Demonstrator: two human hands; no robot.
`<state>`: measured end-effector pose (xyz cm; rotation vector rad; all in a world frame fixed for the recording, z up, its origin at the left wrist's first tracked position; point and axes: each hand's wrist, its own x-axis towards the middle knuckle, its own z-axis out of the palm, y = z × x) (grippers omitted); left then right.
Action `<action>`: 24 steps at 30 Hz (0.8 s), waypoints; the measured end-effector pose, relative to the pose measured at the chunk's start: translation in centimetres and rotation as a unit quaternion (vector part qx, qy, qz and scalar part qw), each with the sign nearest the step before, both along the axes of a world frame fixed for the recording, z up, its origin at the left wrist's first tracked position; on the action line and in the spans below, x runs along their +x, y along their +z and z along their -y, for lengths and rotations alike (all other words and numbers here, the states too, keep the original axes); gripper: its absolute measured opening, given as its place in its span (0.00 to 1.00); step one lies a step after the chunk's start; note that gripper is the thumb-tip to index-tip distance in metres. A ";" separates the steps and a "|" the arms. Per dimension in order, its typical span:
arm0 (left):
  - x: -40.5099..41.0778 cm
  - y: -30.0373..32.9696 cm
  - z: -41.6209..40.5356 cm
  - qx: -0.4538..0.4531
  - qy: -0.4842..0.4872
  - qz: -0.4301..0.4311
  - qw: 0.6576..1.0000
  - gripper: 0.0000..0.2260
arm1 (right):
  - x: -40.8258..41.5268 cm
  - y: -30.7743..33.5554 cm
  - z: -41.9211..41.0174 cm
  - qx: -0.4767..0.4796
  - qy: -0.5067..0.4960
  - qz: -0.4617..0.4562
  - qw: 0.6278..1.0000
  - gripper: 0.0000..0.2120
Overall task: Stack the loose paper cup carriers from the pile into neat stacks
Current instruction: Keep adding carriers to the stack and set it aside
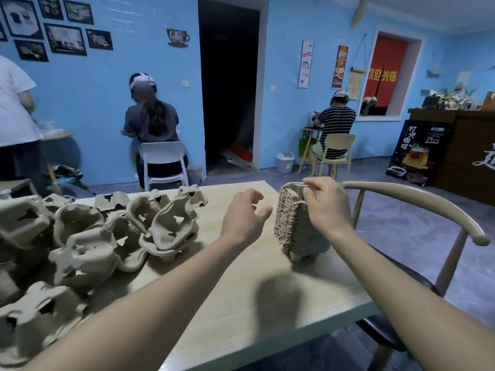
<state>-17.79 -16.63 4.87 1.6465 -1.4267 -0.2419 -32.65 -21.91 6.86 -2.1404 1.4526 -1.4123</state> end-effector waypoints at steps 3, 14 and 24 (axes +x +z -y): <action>2.6 -1.4 -2.1 0.002 0.020 0.019 1.000 0.13 | 2.4 -0.7 -1.3 -0.025 0.033 -0.012 0.999 0.12; 10.9 -5.5 -7.9 0.016 0.118 0.068 0.991 0.11 | 10.6 -7.0 -4.4 0.034 0.120 -0.040 0.991 0.12; 13.2 -8.1 -8.1 0.028 0.163 0.111 0.980 0.13 | 12.4 -13.0 -4.3 0.128 0.110 -0.113 0.979 0.15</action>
